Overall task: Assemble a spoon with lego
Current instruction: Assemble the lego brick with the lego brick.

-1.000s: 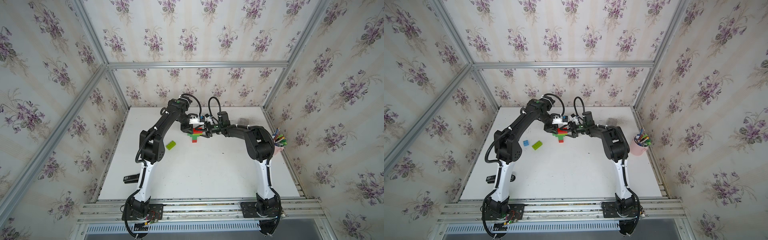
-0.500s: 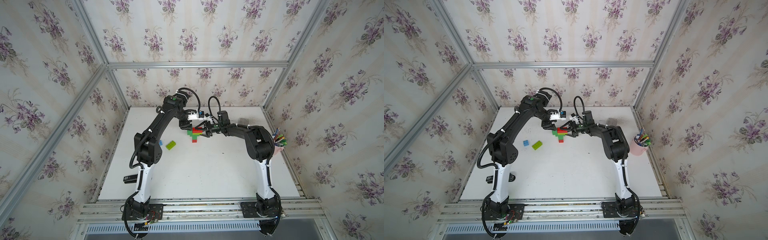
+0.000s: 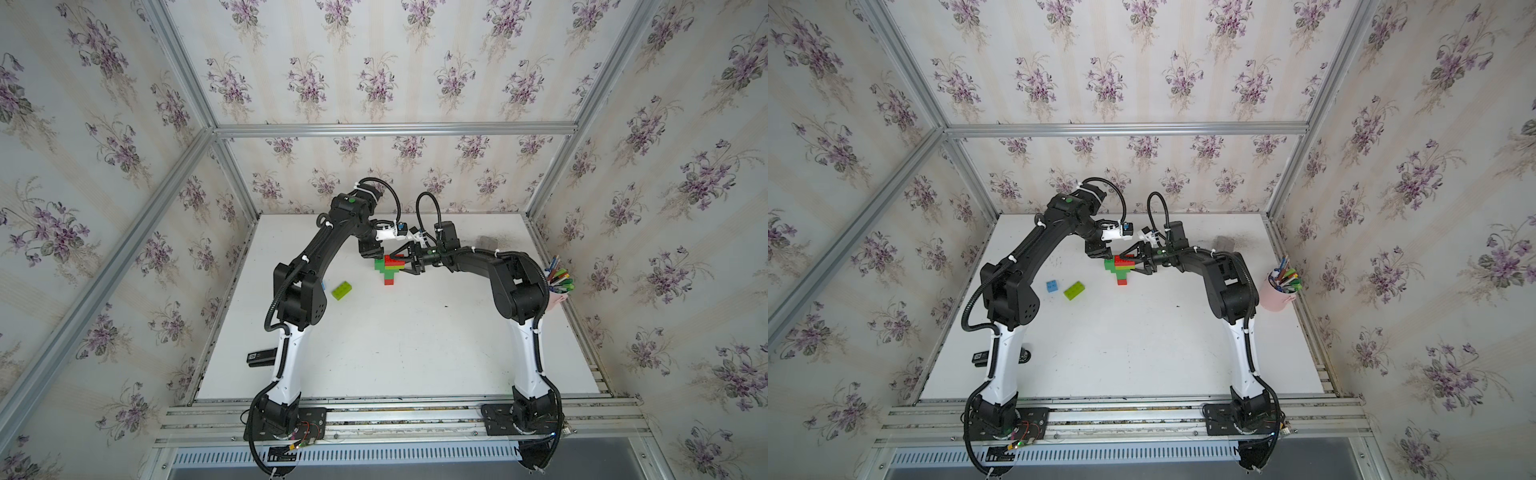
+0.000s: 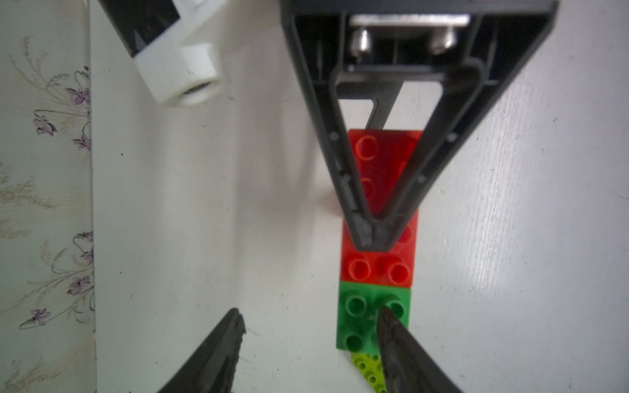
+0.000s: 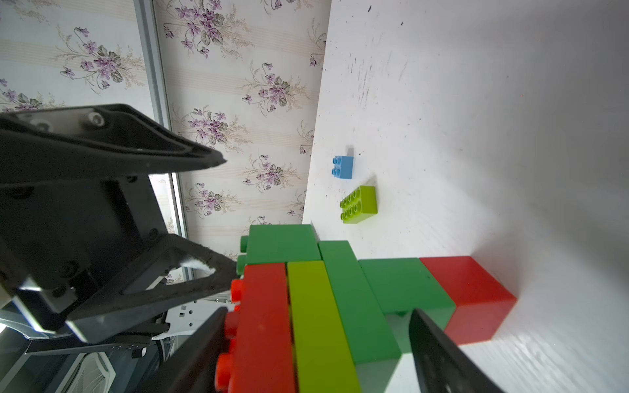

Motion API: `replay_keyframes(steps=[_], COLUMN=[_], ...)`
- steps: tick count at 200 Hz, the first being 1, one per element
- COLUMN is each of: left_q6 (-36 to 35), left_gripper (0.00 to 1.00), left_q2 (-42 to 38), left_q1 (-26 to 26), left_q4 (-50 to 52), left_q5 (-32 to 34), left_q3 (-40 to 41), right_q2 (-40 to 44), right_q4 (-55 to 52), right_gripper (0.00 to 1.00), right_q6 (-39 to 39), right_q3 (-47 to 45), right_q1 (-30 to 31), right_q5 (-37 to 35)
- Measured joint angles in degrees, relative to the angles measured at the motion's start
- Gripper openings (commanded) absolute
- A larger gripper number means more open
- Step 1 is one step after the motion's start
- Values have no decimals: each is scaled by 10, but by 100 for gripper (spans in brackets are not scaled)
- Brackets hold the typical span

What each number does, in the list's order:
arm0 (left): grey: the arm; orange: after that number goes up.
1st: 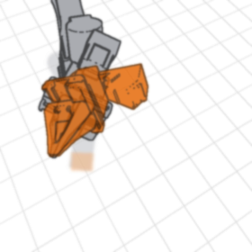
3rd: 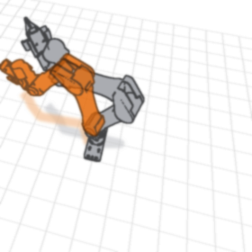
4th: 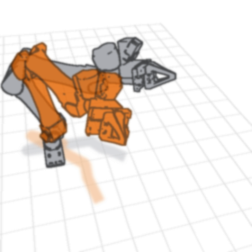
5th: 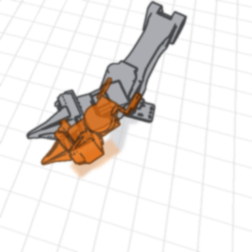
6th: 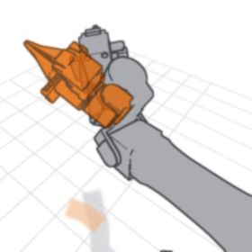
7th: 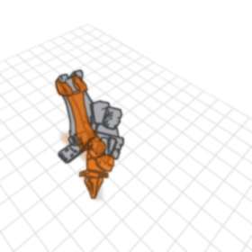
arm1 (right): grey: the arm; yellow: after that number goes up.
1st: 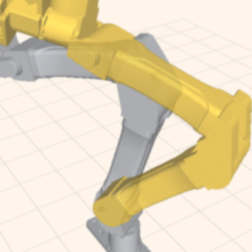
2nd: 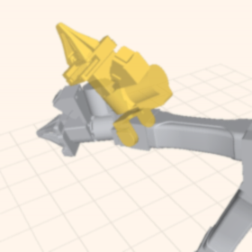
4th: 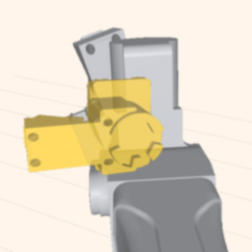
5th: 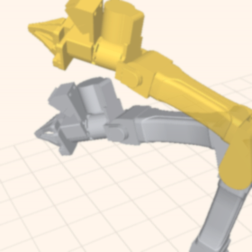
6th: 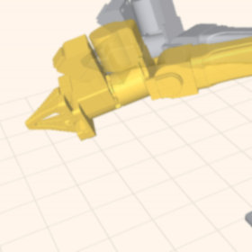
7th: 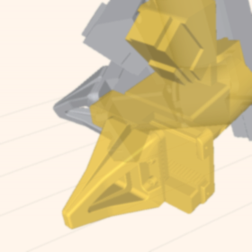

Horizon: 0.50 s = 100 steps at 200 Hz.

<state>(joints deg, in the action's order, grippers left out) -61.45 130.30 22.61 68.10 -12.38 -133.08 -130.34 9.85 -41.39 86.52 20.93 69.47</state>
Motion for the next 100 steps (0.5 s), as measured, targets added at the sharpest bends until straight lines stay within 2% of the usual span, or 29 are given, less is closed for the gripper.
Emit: replay_keyframes(steps=[37,100], left_q6=[1,8], left_gripper=[63,65], left_q2=[2,-6], left_q1=[3,6], left_q4=[-8,-12], left_q5=[5,11], left_q3=[6,9], right_q2=[0,9], right_q4=[-2,11], right_gripper=[80,93], right_q6=[0,-22], right_q3=[0,-14], right_q1=[0,-1], right_q5=[0,-11])
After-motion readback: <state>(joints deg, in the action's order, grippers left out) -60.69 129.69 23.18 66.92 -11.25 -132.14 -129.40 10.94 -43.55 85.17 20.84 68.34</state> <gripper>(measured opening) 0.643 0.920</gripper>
